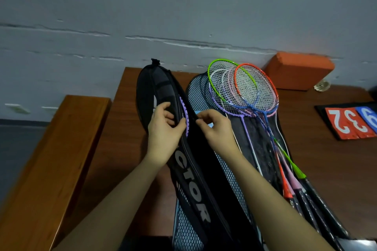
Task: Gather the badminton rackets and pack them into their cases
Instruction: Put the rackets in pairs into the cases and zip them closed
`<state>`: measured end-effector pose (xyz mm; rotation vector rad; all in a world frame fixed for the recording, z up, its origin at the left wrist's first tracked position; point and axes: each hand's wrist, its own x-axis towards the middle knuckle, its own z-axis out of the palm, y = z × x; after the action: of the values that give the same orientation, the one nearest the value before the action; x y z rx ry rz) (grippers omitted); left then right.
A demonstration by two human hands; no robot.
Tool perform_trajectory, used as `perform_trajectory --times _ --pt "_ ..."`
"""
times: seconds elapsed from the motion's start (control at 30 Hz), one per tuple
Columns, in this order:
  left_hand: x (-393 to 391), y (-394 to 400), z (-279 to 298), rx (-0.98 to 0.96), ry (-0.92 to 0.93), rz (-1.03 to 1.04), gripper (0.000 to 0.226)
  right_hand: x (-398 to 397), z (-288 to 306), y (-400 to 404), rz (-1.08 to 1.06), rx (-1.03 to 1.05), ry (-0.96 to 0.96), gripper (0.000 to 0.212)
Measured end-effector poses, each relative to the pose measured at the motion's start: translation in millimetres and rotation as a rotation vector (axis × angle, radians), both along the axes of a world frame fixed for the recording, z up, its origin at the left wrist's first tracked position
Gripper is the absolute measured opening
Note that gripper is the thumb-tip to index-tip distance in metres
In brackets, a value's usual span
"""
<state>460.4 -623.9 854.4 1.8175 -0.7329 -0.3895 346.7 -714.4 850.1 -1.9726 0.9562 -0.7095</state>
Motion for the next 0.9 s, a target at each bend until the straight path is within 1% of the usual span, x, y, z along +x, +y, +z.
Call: perform_trajectory --times 0.1,0.17,0.23,0.33,0.5,0.63,0.8,0.9 --pt "7 -10 4 -0.010 -0.041 0.032 0.050 0 2 2 0.006 0.029 -0.036 0.006" --pt "10 -12 5 -0.027 -0.032 0.035 0.043 1 3 0 0.012 0.048 -0.026 0.008" --pt "14 -9 5 -0.055 0.043 0.011 0.040 2 4 -4 0.022 0.066 -0.010 0.010" --pt "22 2 7 -0.095 0.163 -0.077 0.040 8 9 -12 0.030 0.089 -0.042 0.006" --pt "19 13 13 -0.133 0.252 -0.230 0.041 47 30 -29 0.045 -0.068 -0.082 0.025" --pt "20 15 12 -0.140 0.283 -0.304 0.041 73 46 -42 0.104 0.010 -0.070 0.033" --pt "23 18 9 -0.141 0.323 -0.342 0.043 84 47 -44 0.164 0.047 -0.138 0.029" --pt "25 18 6 -0.134 0.348 -0.357 0.045 86 48 -45 0.194 -0.015 -0.123 0.020"
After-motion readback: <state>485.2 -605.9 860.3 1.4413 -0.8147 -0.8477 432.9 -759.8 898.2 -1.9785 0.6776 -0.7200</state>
